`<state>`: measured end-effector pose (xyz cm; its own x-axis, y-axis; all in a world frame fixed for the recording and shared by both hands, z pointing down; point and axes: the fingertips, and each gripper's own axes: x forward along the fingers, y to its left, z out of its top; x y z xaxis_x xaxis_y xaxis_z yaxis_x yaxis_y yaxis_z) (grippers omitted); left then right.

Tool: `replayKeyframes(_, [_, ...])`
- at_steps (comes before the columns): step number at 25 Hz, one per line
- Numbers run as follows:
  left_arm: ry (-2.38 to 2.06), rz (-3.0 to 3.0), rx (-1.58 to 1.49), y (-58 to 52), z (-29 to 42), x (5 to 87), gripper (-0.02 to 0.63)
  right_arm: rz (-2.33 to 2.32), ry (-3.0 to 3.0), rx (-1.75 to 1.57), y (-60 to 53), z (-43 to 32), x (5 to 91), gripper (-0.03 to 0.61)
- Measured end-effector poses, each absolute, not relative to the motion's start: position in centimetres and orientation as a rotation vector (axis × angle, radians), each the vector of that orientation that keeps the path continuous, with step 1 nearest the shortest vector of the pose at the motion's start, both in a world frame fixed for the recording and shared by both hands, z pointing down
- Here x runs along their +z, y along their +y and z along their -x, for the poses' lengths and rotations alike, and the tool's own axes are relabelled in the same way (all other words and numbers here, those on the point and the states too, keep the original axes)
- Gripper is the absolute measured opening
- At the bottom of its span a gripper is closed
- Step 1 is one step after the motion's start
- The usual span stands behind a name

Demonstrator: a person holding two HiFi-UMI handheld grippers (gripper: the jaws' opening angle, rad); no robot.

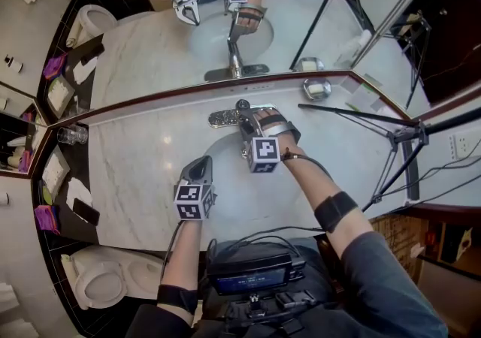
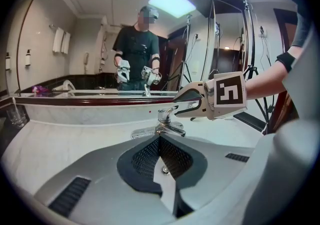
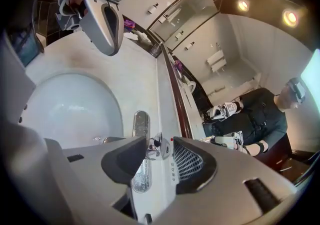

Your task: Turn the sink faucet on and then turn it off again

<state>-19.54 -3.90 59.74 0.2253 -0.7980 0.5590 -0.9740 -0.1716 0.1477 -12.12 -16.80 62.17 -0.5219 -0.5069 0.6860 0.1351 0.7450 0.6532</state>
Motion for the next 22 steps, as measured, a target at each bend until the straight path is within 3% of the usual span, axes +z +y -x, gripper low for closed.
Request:
replayKeyframes(16, [-1.612,-2.014,0.487,-3.9,19.4,60.8,0.002,-0.14,-1.986,-0.696,-14.3,12.6,64.2,0.121])
replayKeyframes(22, [-1.619,-2.011,0.488,-3.7,19.8,60.7,0.003,-0.124,-1.967,-0.674,-13.6,12.4,65.2,0.127])
